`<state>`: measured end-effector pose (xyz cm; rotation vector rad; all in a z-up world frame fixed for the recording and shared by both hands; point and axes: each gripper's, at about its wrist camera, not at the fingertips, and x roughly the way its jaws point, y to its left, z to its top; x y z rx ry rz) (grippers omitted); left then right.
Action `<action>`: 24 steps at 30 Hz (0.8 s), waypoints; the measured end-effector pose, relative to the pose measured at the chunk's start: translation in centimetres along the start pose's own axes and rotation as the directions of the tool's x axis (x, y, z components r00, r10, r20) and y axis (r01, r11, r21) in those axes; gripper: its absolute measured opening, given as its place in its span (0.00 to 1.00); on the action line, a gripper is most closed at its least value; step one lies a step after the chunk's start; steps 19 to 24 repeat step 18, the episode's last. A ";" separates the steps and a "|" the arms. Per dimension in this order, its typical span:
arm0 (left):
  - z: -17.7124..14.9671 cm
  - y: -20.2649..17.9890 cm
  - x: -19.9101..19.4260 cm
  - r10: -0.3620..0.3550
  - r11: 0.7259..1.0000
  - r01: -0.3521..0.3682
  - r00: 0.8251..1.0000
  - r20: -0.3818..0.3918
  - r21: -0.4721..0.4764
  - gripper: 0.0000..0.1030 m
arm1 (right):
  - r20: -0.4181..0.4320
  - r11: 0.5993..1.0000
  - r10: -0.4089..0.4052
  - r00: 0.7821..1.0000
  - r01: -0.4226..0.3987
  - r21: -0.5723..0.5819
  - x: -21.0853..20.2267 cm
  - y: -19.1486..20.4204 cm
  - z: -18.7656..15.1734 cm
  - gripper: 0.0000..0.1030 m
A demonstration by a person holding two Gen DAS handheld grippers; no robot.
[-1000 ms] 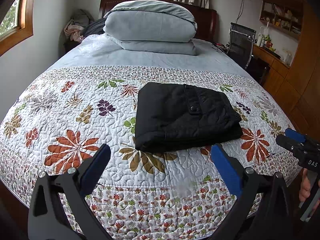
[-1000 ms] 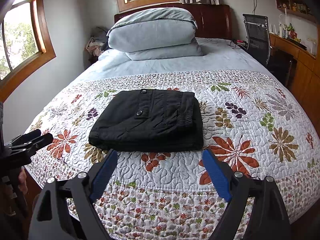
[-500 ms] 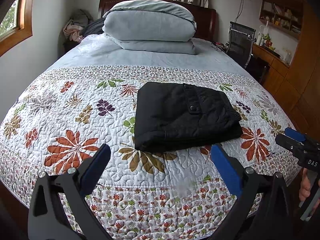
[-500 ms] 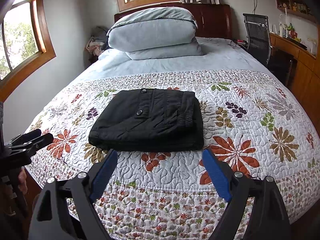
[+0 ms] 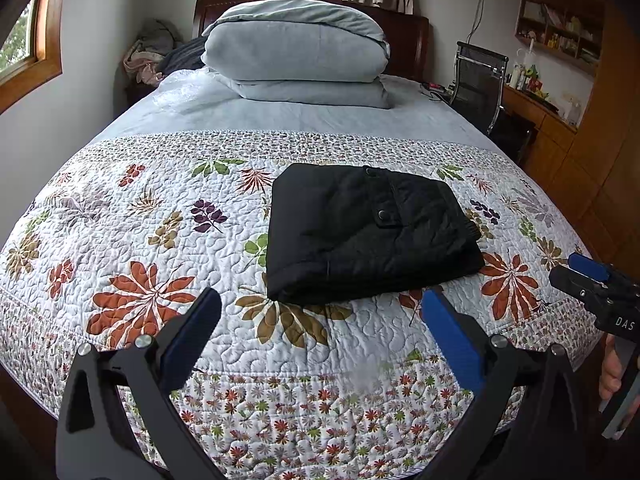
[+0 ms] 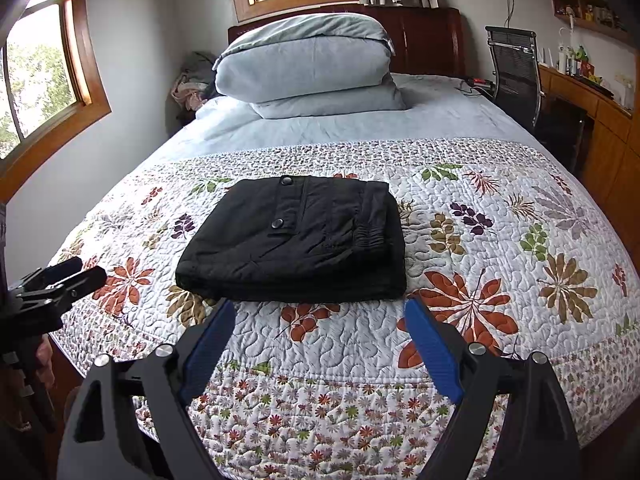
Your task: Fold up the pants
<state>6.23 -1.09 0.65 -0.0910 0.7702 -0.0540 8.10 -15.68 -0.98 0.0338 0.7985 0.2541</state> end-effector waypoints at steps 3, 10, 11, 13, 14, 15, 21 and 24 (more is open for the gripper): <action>0.0 0.0 0.1 0.001 1.000 -0.001 1.000 -0.004 0.004 0.97 | -0.002 1.000 -0.002 1.000 0.002 0.002 0.0 0.0 0.0 0.85; 0.1 0.0 0.1 -0.012 1.000 0.012 1.000 -0.007 -0.001 0.97 | -0.004 1.000 -0.002 1.000 0.002 0.001 0.0 0.0 -0.1 0.85; 0.1 0.0 0.1 -0.016 1.000 0.016 1.000 -0.008 0.000 0.97 | -0.004 1.000 -0.002 1.000 0.002 0.002 0.1 0.0 -0.1 0.85; 0.1 0.0 0.2 -0.013 1.000 0.013 1.000 -0.013 -0.002 0.97 | -0.005 1.000 -0.001 1.000 0.001 0.006 0.1 -0.1 -0.1 0.85; 0.1 0.1 0.2 -0.010 1.000 0.010 1.000 -0.016 -0.008 0.97 | -0.006 1.000 -0.002 1.000 0.002 0.007 0.1 -0.2 -0.1 0.85; 0.1 0.2 0.2 -0.014 1.000 0.014 1.000 -0.020 -0.017 0.97 | -0.006 1.000 -0.003 1.000 0.003 0.009 0.1 -0.3 -0.1 0.86; 0.1 0.5 0.3 -0.027 0.999 0.026 0.999 -0.024 -0.040 0.97 | -0.007 1.000 -0.003 1.000 0.003 0.009 0.2 -0.4 0.0 0.87; 0.1 0.5 0.3 -0.027 0.999 0.026 0.999 -0.024 -0.040 0.97 | -0.007 1.000 -0.003 1.000 0.003 0.009 0.2 -0.4 0.0 0.87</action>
